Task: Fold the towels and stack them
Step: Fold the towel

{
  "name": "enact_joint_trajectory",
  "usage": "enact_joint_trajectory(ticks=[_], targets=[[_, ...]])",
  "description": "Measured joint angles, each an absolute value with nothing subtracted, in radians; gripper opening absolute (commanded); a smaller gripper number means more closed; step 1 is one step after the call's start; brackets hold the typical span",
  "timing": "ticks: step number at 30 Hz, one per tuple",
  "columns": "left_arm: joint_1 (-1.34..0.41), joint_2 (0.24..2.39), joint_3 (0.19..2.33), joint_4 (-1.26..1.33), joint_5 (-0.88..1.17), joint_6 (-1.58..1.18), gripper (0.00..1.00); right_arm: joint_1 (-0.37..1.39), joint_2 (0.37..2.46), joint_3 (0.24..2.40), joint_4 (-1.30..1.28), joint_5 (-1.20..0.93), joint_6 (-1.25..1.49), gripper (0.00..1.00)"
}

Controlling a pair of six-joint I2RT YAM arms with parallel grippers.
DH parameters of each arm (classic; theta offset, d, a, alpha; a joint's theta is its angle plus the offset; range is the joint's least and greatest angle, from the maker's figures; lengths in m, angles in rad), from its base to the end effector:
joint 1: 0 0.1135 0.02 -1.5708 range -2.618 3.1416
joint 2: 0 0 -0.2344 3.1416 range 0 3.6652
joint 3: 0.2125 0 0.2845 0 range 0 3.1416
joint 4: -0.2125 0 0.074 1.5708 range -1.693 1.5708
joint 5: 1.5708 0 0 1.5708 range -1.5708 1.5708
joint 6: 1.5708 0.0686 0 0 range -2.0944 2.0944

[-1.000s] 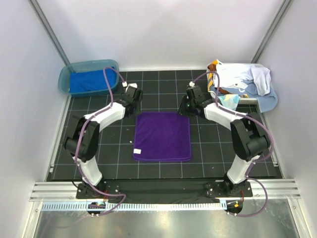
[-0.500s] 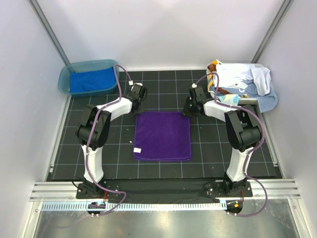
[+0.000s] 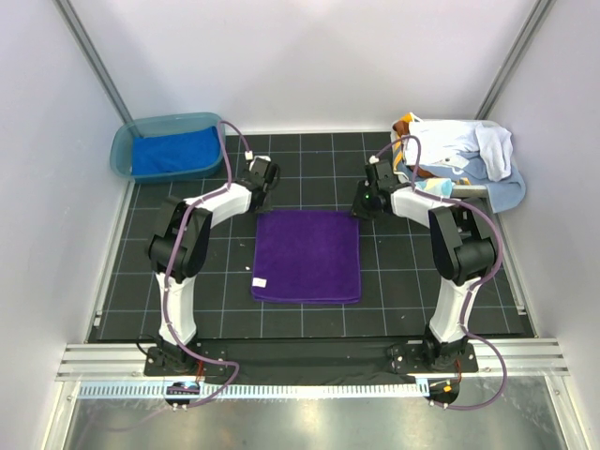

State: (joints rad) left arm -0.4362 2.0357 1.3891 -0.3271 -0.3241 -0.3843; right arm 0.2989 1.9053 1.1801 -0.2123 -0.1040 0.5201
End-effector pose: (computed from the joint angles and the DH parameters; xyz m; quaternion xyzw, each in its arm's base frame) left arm 0.4274 -0.1751 0.0884 -0.0230 0.9442 0.0256 0.3277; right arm 0.4079 0.1331 0.0807 0.0887 0.9450 0.1691 0.2656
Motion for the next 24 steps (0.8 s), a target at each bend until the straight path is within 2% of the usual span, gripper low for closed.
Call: enact_joint_trajectory(ticks=[8, 17, 24], targets=[[-0.436, 2.036, 1.389, -0.328, -0.323, -0.384, 0.33, 0.258, 1.905, 1.203, -0.243, -0.094, 0.491, 0.26], [-0.429, 2.034, 1.398, -0.331, -0.321, -0.383, 0.55, 0.258, 1.905, 1.203, -0.268, -0.09, 0.464, 0.29], [-0.43, 1.961, 1.401, -0.334, -0.305, -0.377, 0.59, 0.264, 1.905, 1.205, -0.27, -0.088, 0.455, 0.31]])
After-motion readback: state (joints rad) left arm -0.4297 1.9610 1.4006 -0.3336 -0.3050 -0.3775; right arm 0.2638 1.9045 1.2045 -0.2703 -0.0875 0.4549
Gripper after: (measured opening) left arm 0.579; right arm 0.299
